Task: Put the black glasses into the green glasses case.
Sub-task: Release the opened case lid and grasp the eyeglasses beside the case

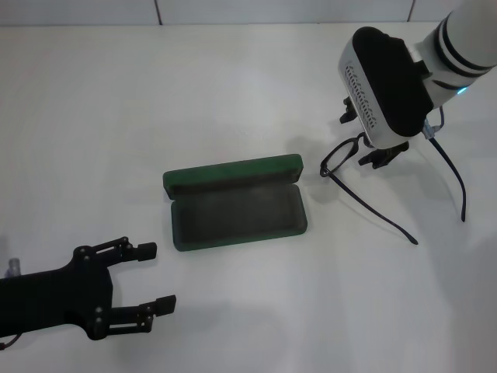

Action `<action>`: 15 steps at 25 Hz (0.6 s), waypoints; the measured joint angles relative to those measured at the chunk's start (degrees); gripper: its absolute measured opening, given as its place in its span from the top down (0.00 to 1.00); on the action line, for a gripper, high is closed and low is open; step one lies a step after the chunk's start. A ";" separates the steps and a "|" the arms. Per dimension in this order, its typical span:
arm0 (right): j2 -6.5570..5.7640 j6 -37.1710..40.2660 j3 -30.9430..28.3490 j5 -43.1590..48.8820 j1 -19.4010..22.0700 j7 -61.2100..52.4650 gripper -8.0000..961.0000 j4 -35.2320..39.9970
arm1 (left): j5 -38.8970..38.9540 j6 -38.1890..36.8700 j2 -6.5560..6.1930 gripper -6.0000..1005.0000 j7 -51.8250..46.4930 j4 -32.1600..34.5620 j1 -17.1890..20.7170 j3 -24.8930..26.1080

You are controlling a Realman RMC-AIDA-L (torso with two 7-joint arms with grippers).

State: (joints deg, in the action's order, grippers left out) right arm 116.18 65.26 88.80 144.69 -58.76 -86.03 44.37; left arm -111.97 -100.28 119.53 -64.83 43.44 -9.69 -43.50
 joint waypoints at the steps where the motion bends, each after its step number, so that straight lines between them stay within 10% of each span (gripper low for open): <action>1: 0.00 -0.03 0.18 -0.41 0.02 0.18 0.20 0.01 | 0.00 0.00 0.00 0.15 -0.10 -0.01 -0.06 0.00; 4: 0.00 -0.26 0.82 -1.06 0.00 0.34 0.20 -0.24 | 0.00 0.03 0.00 0.15 -0.66 -0.02 -0.47 0.00; 7: 0.00 -0.66 1.25 -1.12 -0.33 0.46 0.44 -1.38 | 0.00 0.04 0.00 0.15 -0.97 -0.03 -0.78 -0.04; 15: 0.00 -2.24 0.81 -1.24 -2.40 0.65 0.72 -5.19 | 0.00 0.00 0.00 0.15 -1.17 -0.03 -0.89 -0.10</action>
State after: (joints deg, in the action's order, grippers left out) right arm 116.18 63.03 89.61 143.45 -61.16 -85.39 39.18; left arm -111.97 -100.28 119.53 -66.00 43.41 -10.58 -43.60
